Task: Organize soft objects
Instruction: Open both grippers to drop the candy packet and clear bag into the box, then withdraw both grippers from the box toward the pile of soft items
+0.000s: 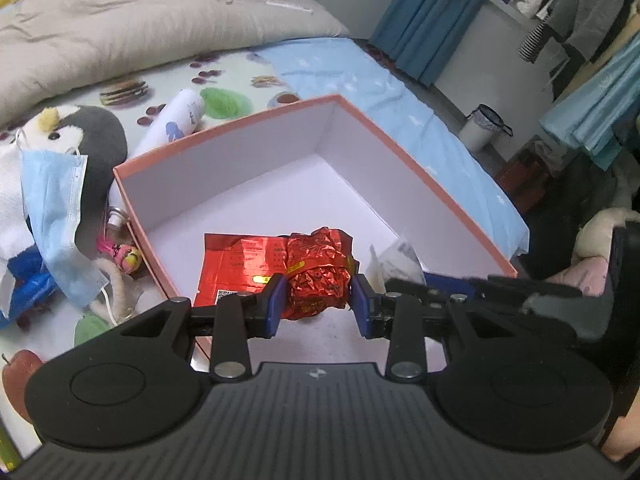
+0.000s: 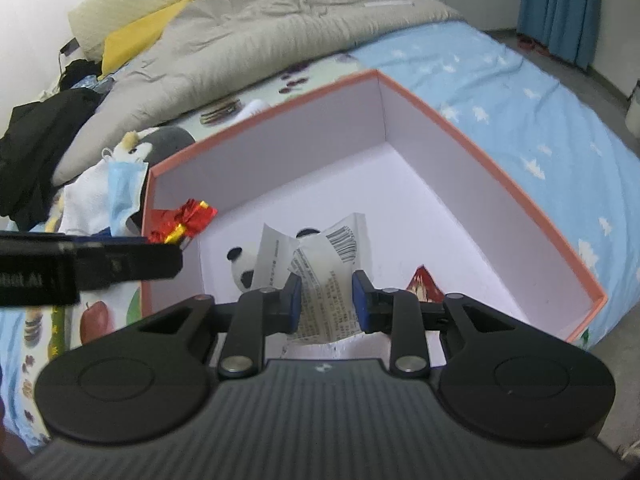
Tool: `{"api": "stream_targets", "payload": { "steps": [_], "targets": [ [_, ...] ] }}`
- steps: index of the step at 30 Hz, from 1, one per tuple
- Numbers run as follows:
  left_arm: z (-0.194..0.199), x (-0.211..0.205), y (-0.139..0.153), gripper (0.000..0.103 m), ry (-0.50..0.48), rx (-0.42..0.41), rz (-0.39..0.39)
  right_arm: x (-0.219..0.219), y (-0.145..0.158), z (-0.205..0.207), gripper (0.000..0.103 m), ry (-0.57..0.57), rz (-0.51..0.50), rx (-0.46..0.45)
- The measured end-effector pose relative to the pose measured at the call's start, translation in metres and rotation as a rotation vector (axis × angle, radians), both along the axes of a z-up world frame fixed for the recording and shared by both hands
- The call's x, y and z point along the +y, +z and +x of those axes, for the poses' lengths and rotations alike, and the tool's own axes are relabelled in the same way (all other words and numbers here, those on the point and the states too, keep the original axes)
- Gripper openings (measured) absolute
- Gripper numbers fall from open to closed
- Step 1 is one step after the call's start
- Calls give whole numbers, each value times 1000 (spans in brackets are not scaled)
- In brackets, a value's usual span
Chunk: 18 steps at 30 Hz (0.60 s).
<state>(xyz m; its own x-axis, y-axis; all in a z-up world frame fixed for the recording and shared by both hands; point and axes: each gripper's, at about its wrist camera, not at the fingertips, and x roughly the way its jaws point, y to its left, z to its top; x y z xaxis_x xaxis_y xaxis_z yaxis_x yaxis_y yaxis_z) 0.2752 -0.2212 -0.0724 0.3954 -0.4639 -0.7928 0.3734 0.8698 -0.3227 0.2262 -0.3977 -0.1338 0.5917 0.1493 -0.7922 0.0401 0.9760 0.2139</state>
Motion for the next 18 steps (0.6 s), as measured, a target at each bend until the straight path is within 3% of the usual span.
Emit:
{"api": "stream_targets", "payload": {
  "steps": [4,6,18],
  "targets": [
    [2,-2,-3,48,-3,-4,35,-3,-3,-1,37,-2,-5,16],
    [2,0,-3,51,-3,-13,28,-5,-3,-3,47,-5,5,16],
    [-47,16,16,52,19,-196,70,-8,18,-43,47,-31,4,-116]
  ]
}}
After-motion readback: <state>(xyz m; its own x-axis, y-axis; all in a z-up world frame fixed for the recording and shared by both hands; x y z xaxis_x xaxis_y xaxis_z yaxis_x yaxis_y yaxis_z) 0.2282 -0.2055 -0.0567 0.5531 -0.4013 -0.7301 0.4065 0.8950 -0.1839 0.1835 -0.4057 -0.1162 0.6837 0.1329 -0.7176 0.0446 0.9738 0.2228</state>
